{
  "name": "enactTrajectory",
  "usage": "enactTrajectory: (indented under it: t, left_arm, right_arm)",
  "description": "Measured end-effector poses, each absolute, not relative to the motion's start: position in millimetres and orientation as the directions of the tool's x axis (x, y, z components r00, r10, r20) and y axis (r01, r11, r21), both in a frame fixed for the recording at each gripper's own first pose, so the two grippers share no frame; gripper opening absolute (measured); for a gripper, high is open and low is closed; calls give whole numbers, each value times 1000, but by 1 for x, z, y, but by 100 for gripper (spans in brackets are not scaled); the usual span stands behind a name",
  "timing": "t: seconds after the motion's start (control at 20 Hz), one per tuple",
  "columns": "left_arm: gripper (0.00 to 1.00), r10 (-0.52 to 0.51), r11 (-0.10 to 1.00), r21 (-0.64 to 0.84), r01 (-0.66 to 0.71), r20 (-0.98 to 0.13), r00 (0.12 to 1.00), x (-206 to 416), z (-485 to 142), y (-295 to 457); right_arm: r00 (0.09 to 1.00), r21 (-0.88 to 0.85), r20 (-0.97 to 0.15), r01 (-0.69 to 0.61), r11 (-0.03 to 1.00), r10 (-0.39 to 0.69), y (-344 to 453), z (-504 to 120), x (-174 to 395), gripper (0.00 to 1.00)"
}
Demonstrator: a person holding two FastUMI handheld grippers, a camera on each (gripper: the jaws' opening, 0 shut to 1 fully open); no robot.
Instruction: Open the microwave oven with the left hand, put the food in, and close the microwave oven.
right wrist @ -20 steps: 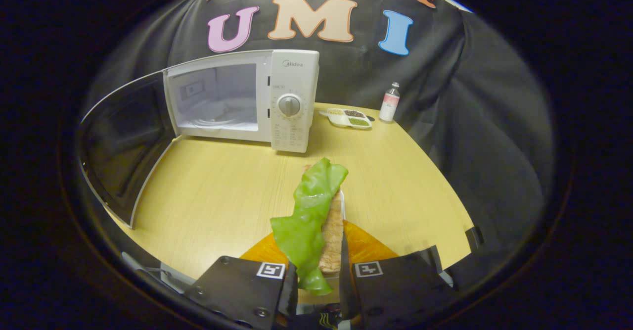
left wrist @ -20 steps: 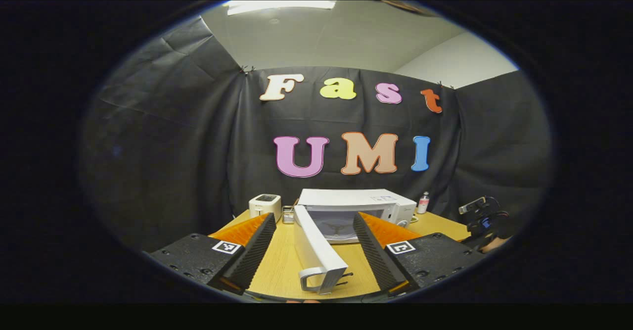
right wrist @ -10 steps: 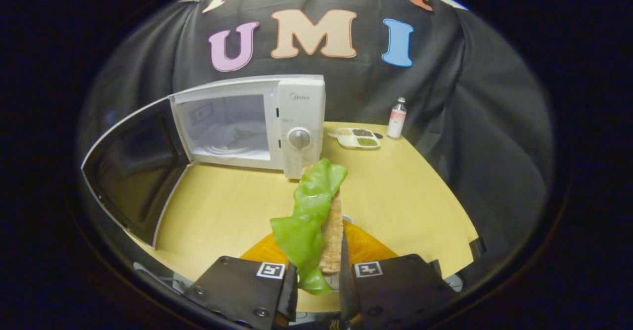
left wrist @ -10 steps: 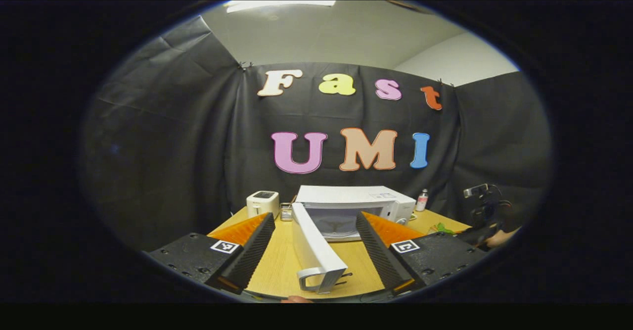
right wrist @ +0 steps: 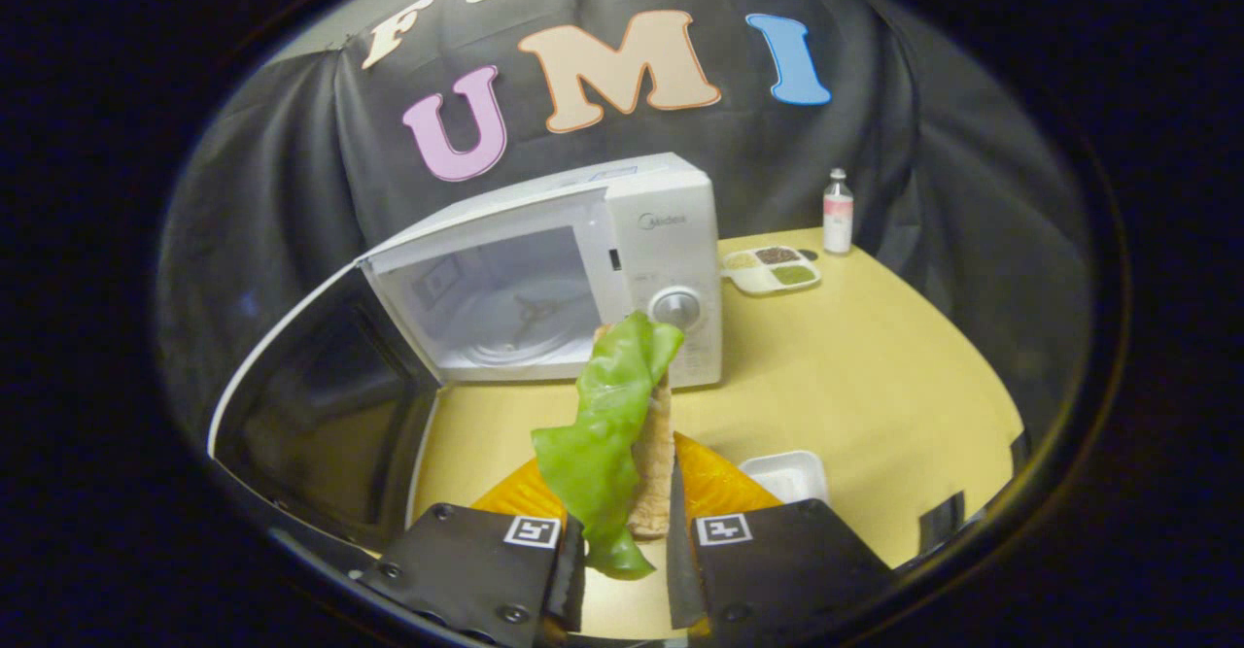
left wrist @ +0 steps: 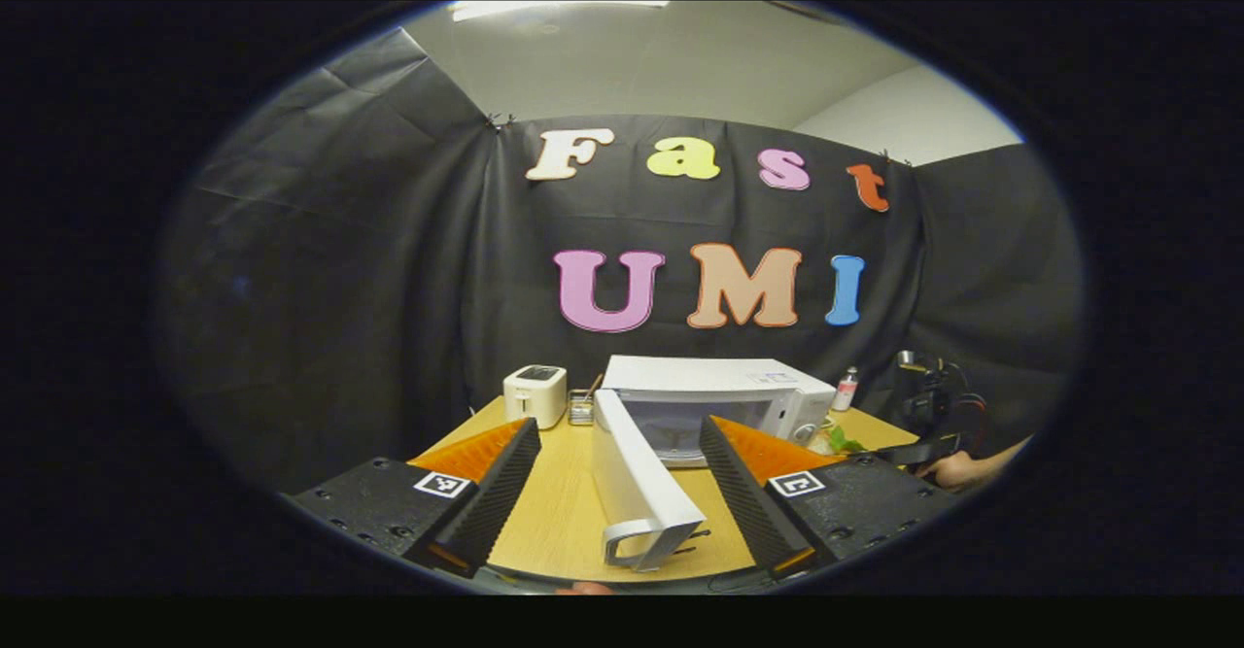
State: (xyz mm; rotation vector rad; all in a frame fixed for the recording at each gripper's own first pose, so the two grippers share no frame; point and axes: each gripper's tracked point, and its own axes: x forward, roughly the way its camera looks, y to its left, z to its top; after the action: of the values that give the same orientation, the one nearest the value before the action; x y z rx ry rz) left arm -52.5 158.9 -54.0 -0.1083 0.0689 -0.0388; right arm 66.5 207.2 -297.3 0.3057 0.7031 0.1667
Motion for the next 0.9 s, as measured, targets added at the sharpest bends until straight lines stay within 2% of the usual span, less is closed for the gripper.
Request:
enactTrajectory:
  t: [0.1, 0.15, 0.25, 0.3, 0.35, 0.4, 0.45, 0.55, 0.6, 0.65, 0.7, 0.75, 0.9]
  left_arm:
    - [96, -39, 994, -102, 31, -76, 996, -51, -55, 160]
    - [94, -43, 995, -97, 36, -77, 996, -49, -53, 159]
    - [94, -52, 996, -83, 45, -83, 995, -46, -52, 157]
    - [94, -53, 996, -75, 46, -83, 995, -46, -52, 158]
    - [94, -52, 996, -71, 46, -82, 995, -44, -50, 158]
    - [94, -54, 996, -74, 48, -81, 995, -43, -50, 159]
    - [96, -55, 995, -83, 48, -85, 995, -43, -51, 159]
    - [94, -42, 995, -90, 33, -104, 994, -42, -58, 162]
    - [96, -37, 996, -90, 27, -116, 993, -42, -61, 163]
    - [94, -35, 996, -88, 25, -122, 992, -42, -62, 166]
    - [96, -38, 996, -87, 27, -128, 991, -42, -63, 166]
    - [94, -42, 996, -84, 31, -130, 991, -41, -63, 165]
    - [95, -27, 997, -71, 16, -148, 989, -40, -68, 174]
  right_arm:
    - [749, 392, -599, -32, 919, 282, 228, -296, 78, 36]
    - [749, 418, -595, -21, 908, 291, 236, -296, 84, 31]
    - [752, 468, -585, 7, 884, 304, 251, -295, 97, 31]
    - [754, 492, -581, 24, 870, 307, 258, -295, 103, 36]
    - [753, 512, -581, 43, 858, 308, 265, -297, 110, 31]
    - [754, 527, -581, 60, 848, 308, 272, -298, 116, 31]
    - [754, 542, -581, 77, 837, 307, 277, -298, 122, 36]
    - [765, 584, -566, 107, 805, 309, 291, -296, 134, 36]
    - [774, 604, -554, 121, 788, 306, 298, -295, 142, 36]
    - [783, 623, -544, 136, 770, 302, 306, -294, 150, 36]
    - [791, 640, -537, 155, 753, 293, 313, -295, 156, 31]
    - [802, 652, -532, 182, 736, 272, 318, -294, 163, 36]
    - [829, 703, -503, 227, 674, 244, 344, -293, 181, 36]
